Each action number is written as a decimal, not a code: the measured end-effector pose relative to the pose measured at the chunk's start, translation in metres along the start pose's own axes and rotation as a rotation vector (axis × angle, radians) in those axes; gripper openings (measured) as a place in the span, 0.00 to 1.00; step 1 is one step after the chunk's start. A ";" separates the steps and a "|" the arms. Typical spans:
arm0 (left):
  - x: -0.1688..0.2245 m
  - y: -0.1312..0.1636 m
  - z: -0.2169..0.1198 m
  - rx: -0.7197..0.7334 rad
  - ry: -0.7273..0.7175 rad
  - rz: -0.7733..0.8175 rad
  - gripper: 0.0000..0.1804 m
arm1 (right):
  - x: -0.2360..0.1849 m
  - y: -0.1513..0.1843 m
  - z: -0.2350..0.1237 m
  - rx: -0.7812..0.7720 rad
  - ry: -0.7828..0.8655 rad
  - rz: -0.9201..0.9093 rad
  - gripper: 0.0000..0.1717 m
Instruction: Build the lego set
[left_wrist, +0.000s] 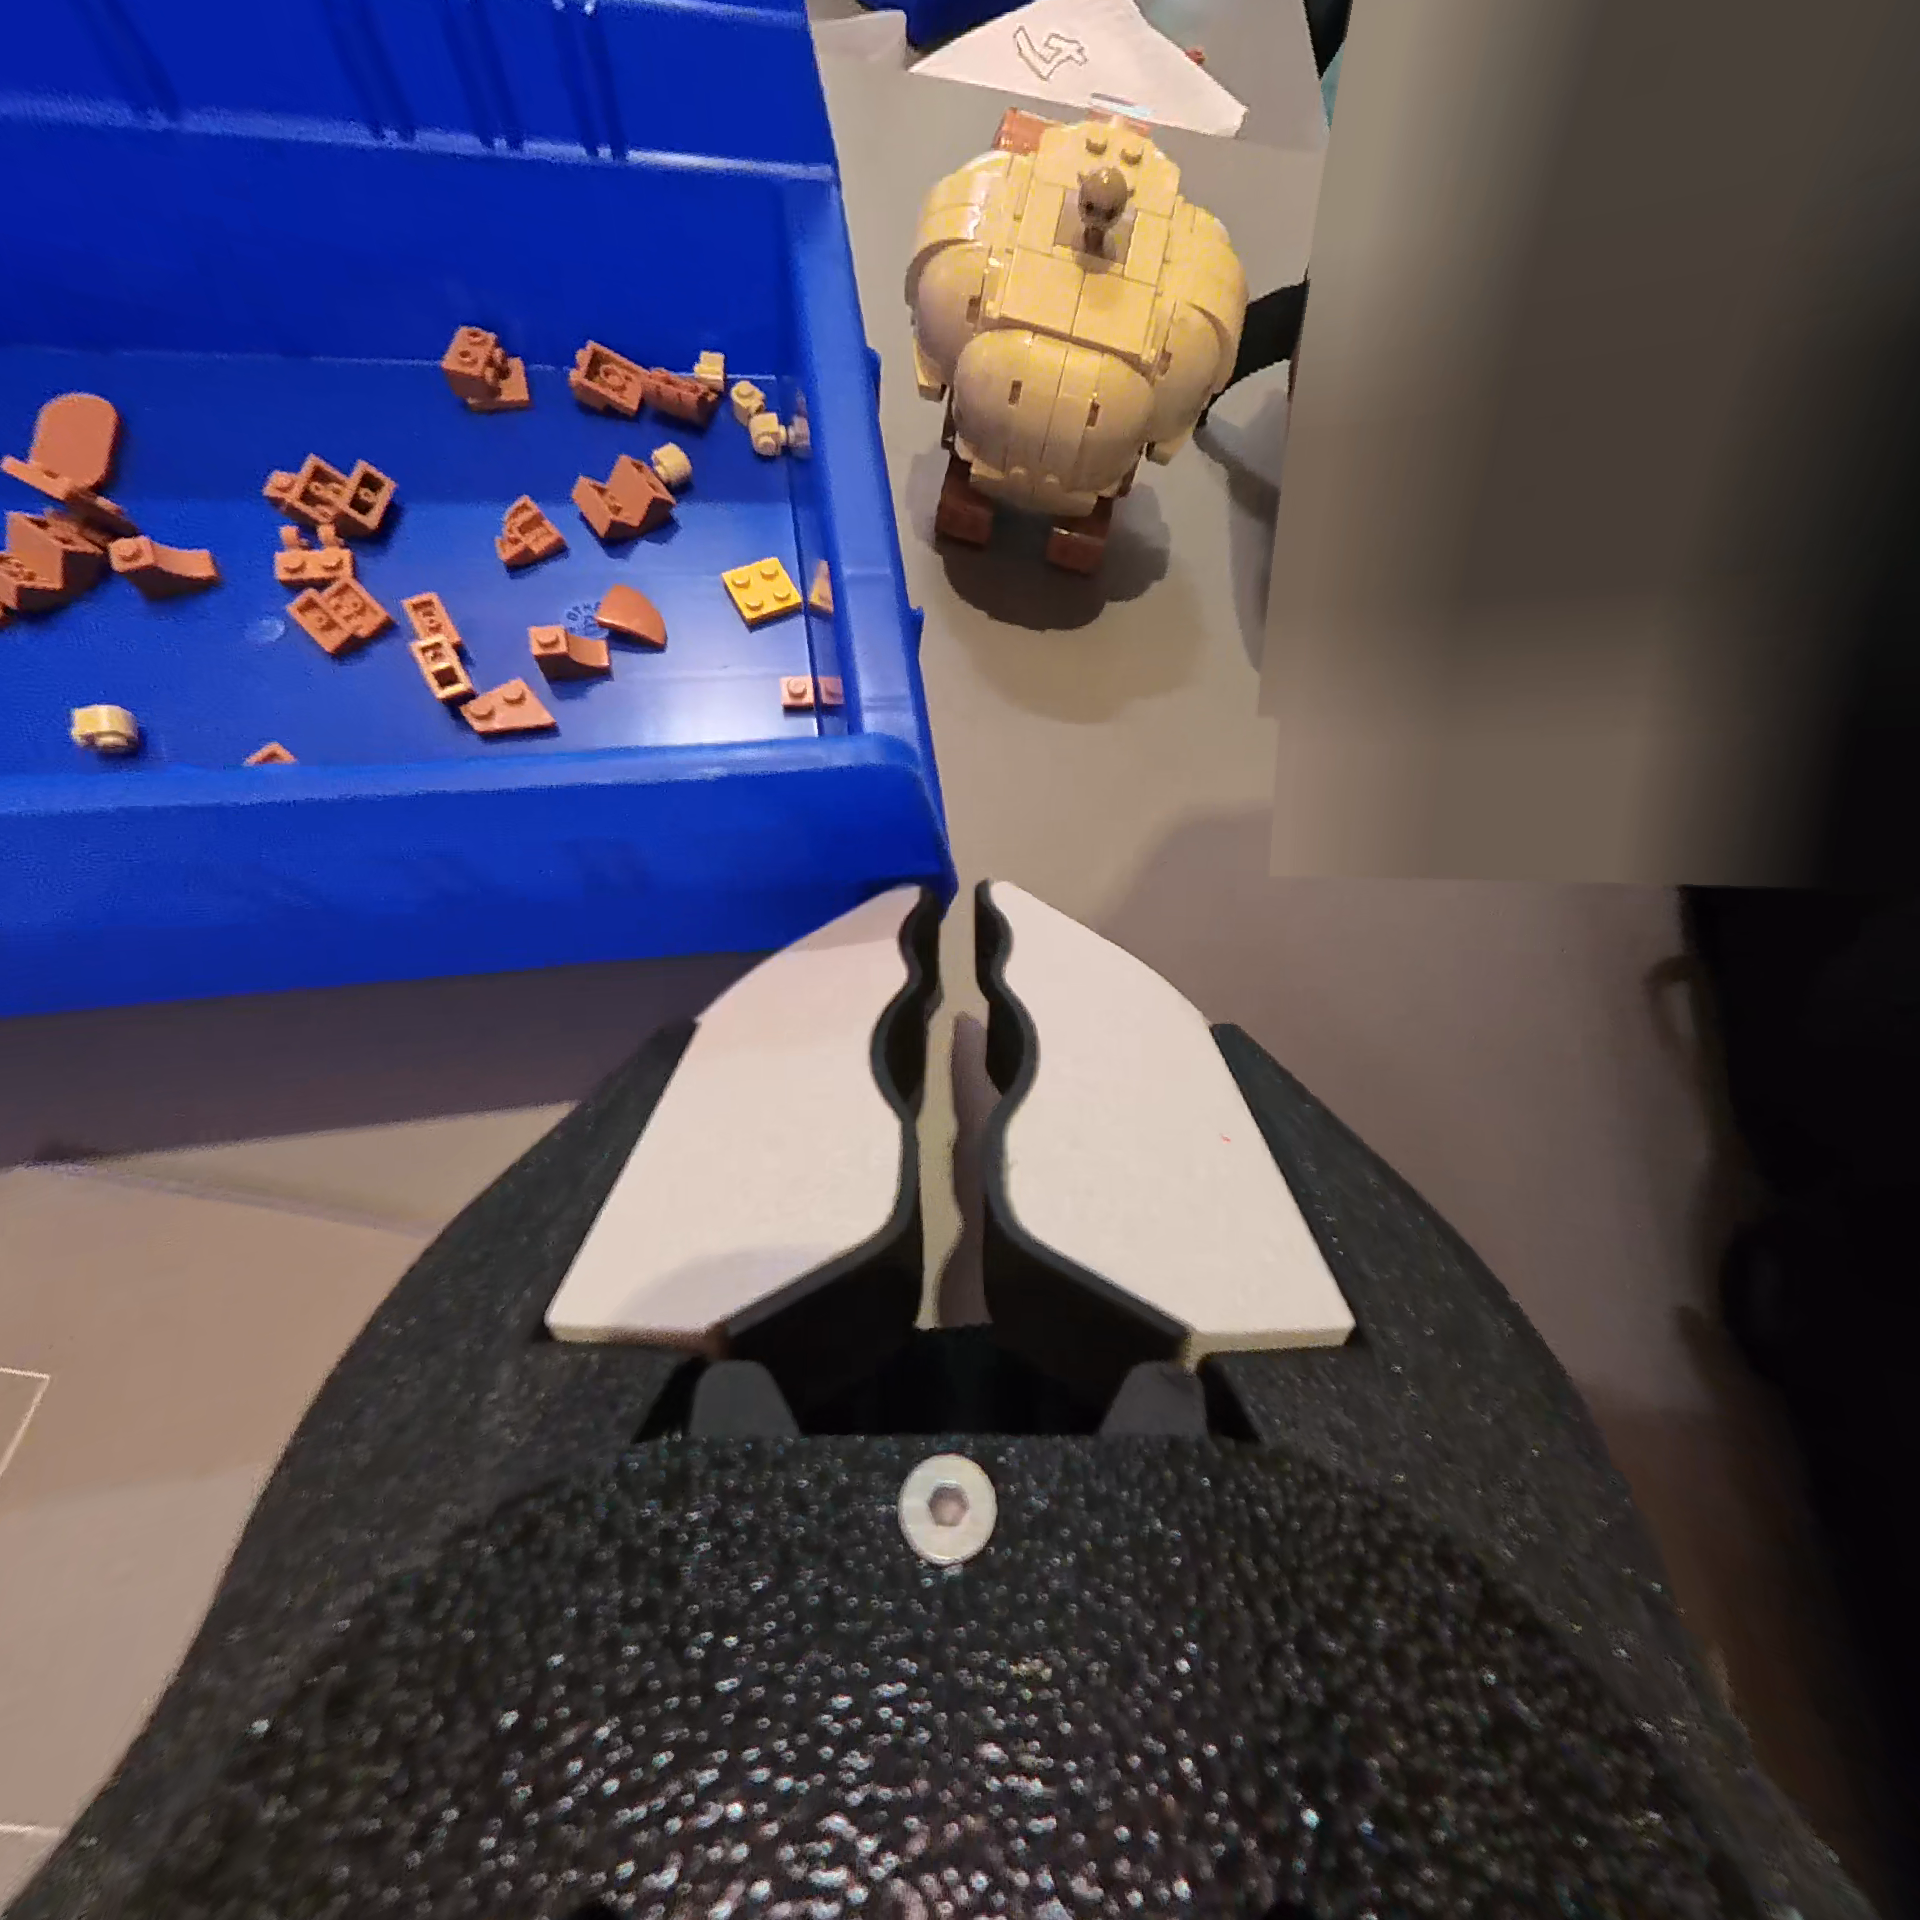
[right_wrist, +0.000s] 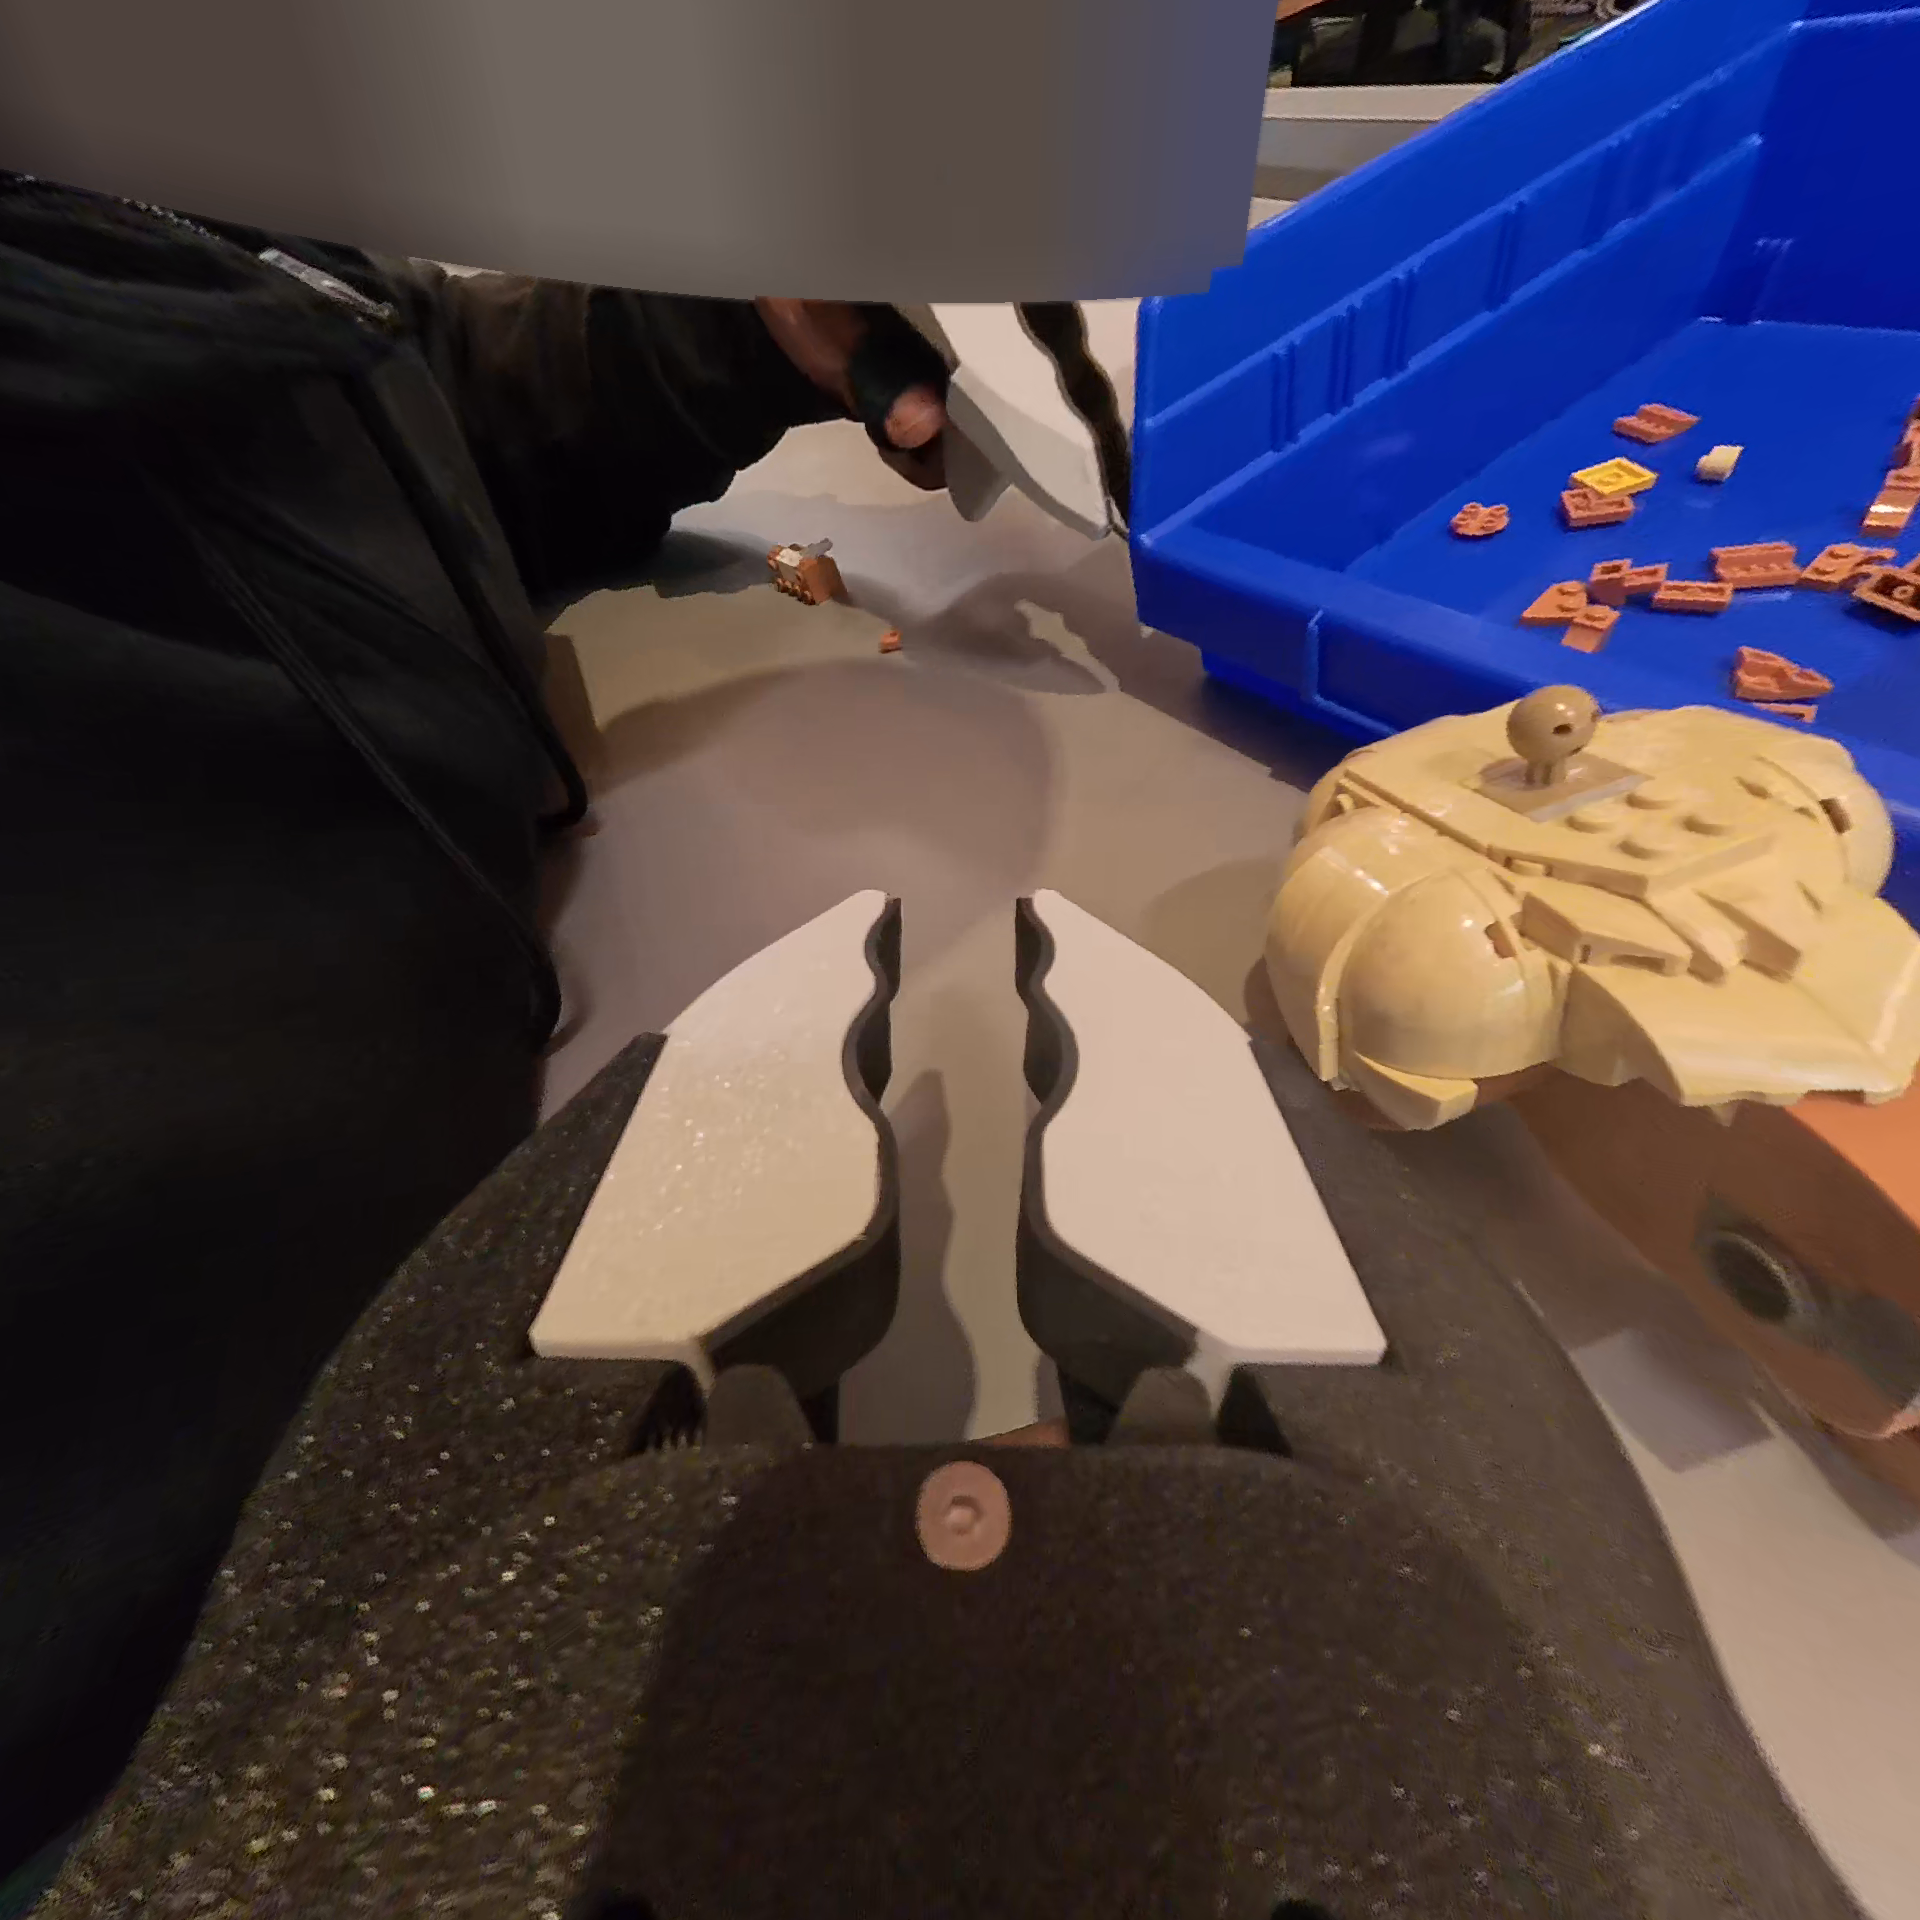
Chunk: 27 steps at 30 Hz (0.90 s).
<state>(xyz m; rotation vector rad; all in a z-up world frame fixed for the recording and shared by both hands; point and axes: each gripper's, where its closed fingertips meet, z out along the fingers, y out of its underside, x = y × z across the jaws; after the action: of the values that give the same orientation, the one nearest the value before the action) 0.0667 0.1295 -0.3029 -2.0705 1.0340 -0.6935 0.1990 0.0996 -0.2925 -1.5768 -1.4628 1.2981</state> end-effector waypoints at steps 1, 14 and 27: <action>-0.002 0.002 -0.001 -0.005 -0.006 -0.007 0.04 | 0.001 0.000 0.000 -0.001 0.009 0.005 0.12; -0.005 0.010 -0.023 -0.033 0.010 0.020 0.06 | 0.010 0.009 0.007 -0.073 0.069 0.029 0.10; -0.058 -0.096 -0.032 -0.143 0.205 0.827 0.12 | 0.005 0.013 0.011 -0.108 0.062 -0.007 0.10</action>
<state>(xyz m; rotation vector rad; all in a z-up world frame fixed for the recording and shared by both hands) 0.0559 0.2068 -0.2167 -1.4756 1.9269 -0.4006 0.1931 0.1003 -0.3087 -1.6638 -1.5209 1.1731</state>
